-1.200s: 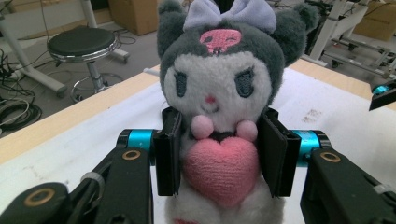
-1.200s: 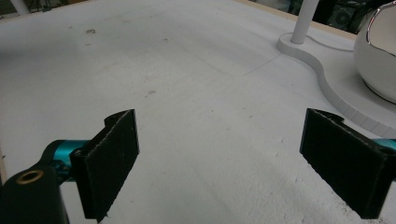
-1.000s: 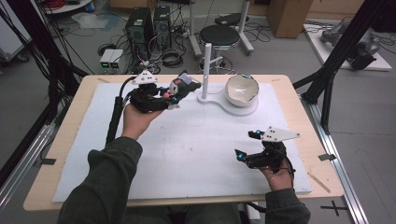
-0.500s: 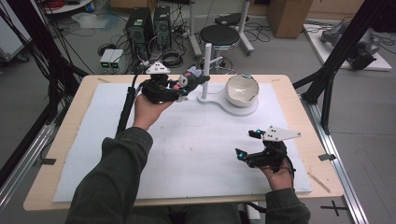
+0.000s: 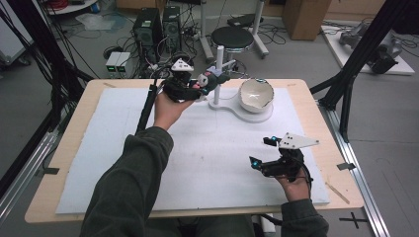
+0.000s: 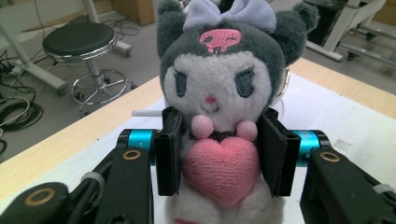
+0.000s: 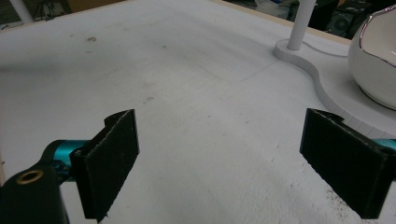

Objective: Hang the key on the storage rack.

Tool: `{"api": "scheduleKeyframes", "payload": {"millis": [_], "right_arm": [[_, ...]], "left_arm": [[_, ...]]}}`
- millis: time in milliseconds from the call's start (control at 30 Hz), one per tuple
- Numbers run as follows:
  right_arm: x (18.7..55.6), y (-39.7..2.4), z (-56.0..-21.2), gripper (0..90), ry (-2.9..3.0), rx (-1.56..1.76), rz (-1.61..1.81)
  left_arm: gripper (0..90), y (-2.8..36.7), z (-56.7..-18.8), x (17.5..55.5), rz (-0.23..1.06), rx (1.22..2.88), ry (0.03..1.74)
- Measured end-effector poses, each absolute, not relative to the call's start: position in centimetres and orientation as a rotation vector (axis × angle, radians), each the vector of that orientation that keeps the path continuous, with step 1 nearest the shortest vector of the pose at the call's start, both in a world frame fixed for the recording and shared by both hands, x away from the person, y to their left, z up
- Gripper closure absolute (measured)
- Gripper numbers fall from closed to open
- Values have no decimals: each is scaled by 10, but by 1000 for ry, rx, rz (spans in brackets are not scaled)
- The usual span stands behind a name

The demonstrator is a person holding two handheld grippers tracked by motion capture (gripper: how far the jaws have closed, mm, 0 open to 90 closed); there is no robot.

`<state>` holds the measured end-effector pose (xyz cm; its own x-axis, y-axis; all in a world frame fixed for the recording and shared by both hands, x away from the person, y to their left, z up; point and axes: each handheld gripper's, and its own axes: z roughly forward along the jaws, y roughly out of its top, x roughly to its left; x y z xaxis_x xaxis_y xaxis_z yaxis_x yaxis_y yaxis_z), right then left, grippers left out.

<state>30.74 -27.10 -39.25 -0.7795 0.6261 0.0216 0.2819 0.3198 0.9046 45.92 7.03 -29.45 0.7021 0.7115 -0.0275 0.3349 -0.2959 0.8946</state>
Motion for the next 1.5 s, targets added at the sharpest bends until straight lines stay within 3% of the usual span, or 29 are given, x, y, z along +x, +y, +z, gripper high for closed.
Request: {"api": "scheduleKeyframes", "payload": {"millis": [733,1500], "right_arm": [[307,-272,-393,107,2253,810,1454],[309,-271,-393,107,2261,807,1453]], "left_arm": [[555,70,-297,458,484,1904,822],[553,60,-306,479,517,1899,957]]}}
